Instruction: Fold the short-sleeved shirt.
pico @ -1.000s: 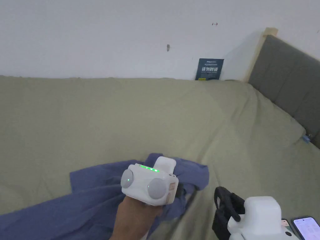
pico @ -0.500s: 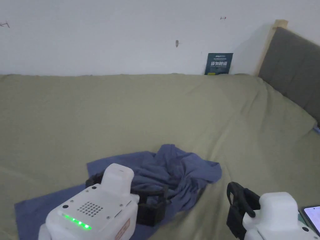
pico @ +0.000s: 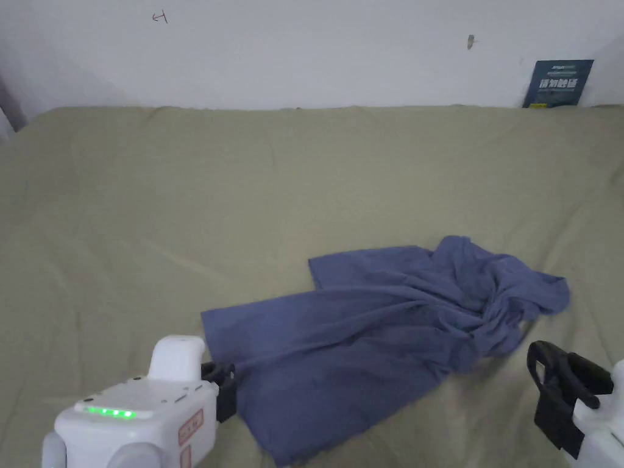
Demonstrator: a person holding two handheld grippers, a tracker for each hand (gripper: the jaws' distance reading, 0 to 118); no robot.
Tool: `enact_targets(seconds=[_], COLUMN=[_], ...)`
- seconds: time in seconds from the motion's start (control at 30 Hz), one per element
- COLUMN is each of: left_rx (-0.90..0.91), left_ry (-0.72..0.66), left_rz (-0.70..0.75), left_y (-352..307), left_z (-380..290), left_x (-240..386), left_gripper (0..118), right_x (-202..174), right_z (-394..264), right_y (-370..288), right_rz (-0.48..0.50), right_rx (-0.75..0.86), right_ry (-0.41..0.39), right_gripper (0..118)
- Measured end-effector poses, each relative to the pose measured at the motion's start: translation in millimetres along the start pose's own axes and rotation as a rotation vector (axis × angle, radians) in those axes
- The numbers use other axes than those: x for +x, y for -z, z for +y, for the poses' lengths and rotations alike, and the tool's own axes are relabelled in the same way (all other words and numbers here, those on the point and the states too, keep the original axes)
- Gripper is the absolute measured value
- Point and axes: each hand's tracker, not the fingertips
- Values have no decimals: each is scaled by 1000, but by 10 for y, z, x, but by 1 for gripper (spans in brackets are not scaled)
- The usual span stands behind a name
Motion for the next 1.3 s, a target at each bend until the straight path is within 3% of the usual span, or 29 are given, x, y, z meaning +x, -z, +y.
enact_targets(seconds=[0.13,0.17,0.2,0.23,0.27,0.5,0.57,0.6,0.7,0.8,0.9,1.07,1.2,1.3], left_rx=[-34,-55,-77,-117,-222,-288,-247,-243,-214,-198,-140,-10,-2,5], left_ry=[-5,17,24,34,39,57,68,71,85,84,-73,-90,-61,-44], left_rz=[40,70,125,176,214,241,262,262,238,189,100,73,47,42], left_y=[564,740,901,1096,1306,1941,1822,1759,1593,1644,1455,888,781,784], left_z=[484,581,652,735,751,730,689,666,654,656,679,674,682,711], left_x=[-381,-456,-506,-603,-685,-698,-586,-520,-324,-418,-583,-406,-239,-148], left_gripper=[2,17,50,97,109,105,95,81,3,1,1,1,1,1], right_x=[-14,6,23,40,66,287,338,357,402,434,474,609,896,1295], right_z=[9,4,2,0,-8,-70,-72,-72,-74,-81,-60,-75,-108,-46], right_y=[88,113,137,169,213,402,425,428,447,459,409,458,771,1226], right_rz=[-2,-5,-5,-9,-19,-73,-86,-88,-85,-84,-81,-95,-104,-172], right_rx=[-19,-23,-27,-33,-44,-100,-110,-109,-109,-113,-104,-115,-170,-233], right_ry=[-40,-42,-42,-39,-35,-11,1,9,29,33,48,33,28,-2], right_gripper=[1,1,1,1,1,1,1,1,1,1,1,1,1,6])
